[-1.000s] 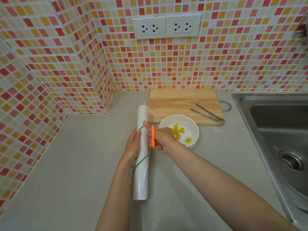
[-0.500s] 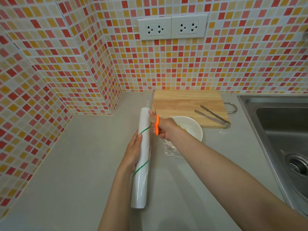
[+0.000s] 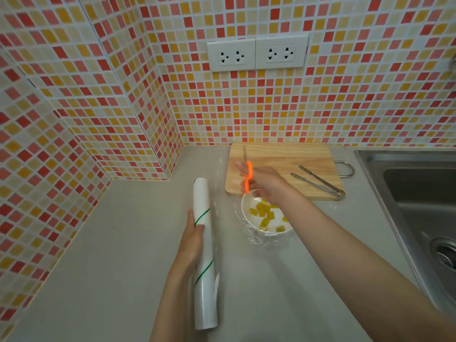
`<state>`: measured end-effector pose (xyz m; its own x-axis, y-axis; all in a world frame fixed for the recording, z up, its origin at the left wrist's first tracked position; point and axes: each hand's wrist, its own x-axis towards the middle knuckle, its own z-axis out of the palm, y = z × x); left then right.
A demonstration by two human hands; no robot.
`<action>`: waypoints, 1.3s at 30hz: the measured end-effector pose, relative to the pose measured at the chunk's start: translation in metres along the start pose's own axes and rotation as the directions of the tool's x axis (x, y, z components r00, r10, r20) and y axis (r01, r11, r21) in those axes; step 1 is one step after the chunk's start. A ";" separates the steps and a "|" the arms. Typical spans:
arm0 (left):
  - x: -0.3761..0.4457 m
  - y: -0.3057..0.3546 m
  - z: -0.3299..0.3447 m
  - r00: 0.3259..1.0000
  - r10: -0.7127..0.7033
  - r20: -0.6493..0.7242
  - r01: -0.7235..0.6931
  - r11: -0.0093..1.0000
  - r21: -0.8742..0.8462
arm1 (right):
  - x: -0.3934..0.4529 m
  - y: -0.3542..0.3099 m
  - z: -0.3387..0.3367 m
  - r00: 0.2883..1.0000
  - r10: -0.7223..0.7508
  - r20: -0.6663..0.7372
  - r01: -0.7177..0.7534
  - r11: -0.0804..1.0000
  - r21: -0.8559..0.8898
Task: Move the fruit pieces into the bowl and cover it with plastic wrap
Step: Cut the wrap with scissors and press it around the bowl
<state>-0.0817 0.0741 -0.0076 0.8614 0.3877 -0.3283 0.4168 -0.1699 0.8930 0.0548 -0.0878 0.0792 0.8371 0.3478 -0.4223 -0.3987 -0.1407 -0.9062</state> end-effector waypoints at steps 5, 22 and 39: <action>0.001 0.005 0.014 0.996 0.064 -0.068 -0.036 0.932 0.362 | -0.039 0.051 -0.085 0.781 -0.274 -0.561 0.103 0.943 -0.317; -0.013 0.025 0.057 0.882 0.421 -0.211 -0.286 0.836 0.468 | -0.077 0.134 -0.118 0.867 -0.350 -0.355 -0.337 0.113 -0.935; 0.030 0.044 0.085 0.997 -0.070 0.042 0.078 0.966 -0.247 | -0.066 0.102 -0.098 0.880 -0.309 -0.360 0.127 0.884 -0.449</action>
<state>-0.0127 0.0008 -0.0040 0.8416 0.3600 -0.4027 0.3981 0.0904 0.9129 -0.0040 -0.2161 0.0124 0.9950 0.0156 -0.0989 -0.0781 -0.4965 -0.8645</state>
